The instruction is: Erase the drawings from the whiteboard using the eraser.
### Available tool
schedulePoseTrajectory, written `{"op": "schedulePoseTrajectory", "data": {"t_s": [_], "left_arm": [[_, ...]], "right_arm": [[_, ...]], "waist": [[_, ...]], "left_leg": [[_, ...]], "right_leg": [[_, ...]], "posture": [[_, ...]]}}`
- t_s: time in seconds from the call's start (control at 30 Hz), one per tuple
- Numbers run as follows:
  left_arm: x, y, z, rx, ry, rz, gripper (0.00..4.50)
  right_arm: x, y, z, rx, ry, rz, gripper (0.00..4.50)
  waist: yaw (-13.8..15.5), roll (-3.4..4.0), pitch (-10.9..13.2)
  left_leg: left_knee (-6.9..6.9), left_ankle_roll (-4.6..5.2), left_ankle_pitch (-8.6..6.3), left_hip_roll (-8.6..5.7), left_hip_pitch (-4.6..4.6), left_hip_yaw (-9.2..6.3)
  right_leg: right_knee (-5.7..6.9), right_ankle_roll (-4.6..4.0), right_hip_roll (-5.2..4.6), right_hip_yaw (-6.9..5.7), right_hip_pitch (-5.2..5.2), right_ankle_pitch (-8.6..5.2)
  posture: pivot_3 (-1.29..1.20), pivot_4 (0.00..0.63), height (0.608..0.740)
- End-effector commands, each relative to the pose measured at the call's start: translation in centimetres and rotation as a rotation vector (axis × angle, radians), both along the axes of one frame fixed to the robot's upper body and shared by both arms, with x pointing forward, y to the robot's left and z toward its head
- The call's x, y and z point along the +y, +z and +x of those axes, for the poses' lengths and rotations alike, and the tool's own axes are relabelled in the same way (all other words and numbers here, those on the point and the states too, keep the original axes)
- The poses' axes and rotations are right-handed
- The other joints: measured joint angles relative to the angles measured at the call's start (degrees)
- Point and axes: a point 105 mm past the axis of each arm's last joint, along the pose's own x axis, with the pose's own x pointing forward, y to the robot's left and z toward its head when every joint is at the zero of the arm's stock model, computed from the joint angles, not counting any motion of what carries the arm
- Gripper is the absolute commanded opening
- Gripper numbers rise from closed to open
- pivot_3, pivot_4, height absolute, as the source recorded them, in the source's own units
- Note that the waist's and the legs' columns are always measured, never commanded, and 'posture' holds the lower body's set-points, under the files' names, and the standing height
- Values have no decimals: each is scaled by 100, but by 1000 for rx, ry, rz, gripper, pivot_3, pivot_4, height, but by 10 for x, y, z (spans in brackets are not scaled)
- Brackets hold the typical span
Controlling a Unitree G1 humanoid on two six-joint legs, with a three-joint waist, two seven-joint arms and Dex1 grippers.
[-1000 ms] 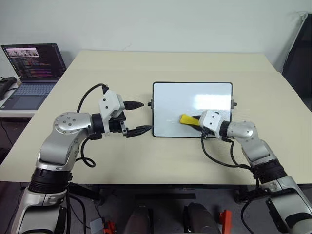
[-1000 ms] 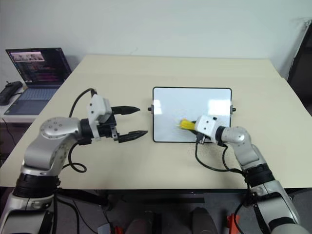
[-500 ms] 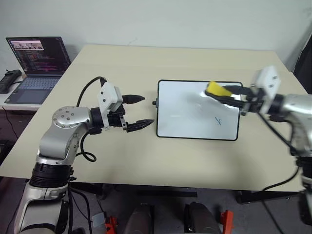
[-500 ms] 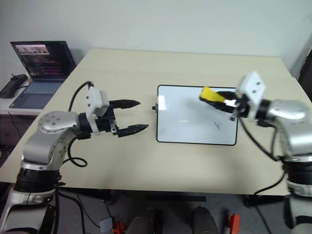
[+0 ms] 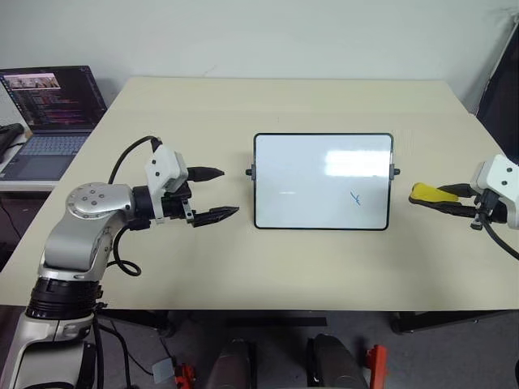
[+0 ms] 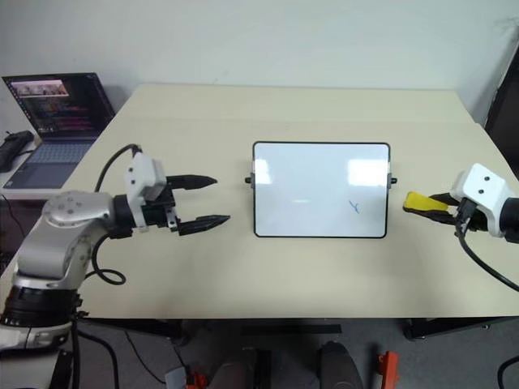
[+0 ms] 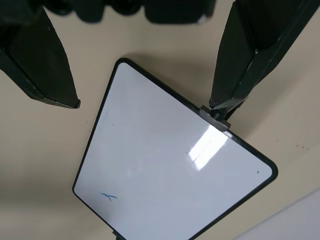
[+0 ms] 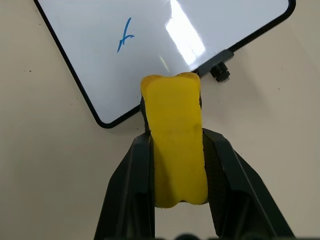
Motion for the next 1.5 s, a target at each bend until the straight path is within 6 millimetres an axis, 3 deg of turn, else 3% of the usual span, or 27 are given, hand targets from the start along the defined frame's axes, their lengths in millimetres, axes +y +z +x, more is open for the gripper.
{"op": "schedulePoseTrajectory", "data": {"t_s": [0.03, 0.63, 0.7, 0.83, 0.97, 1.1, 1.33, 1.5], "left_arm": [[1, 14, -2, -57, -2, 10, 4500], [-3, 15, -3, -63, -6, -1, 4500], [-2, 16, -3, -64, -6, -2, 4500], [-4, 14, -2, -59, -12, -2, 4500], [-9, 13, -1, -54, -24, -13, 4500], [-12, 12, -1, -50, -31, -19, 4500], [-10, 13, -1, -49, -28, -13, 4500], [-9, 14, -2, -53, -21, -11, 4500]], "right_arm": [[6, 17, 1, -63, 34, -3, 968], [9, 13, 6, -68, 36, 25, 968], [15, 19, 8, -98, 49, 69, 968], [51, 29, 23, -204, 98, 247, 968], [78, 10, 43, -266, 87, 324, 968], [90, -3, 55, -300, 45, 445, 968], [84, -37, 68, -285, -23, 447, 968], [62, -63, 70, -243, -72, 355, 968]], "waist": [[16, -1, 1], [47, -1, 1], [42, -1, 0], [18, -1, 1], [39, -2, 0], [67, -2, 0], [47, -2, 0], [43, -4, -1]], "left_leg": [[0, 0, 0, 0, 0, 0], [0, 0, 0, -2, -1, -2], [0, 0, 0, -1, -1, -2], [2, 0, 0, 0, 3, 0], [5, -1, 0, 0, 4, -5], [4, -1, 0, -6, -1, -6], [3, -1, 0, -7, 1, -7], [7, -1, 1, -7, 21, -6]], "right_leg": [[0, 0, 0, 0, 0, 0], [1, 0, -1, -2, 0, 1], [1, -1, -1, -1, 0, 1], [7, -1, 0, 1, 0, 1], [14, -1, 2, 0, 2, 2], [16, 0, -3, -1, -2, 3], [19, 0, -4, -2, -2, 3], [26, 0, -3, -1, 18, 3]], "posture": [[0, 150, 740], [0, 150, 740], [0, 150, 740], [0, 150, 740], [0, 150, 740], [0, 150, 740], [0, 150, 740], [0, 150, 740]]}}
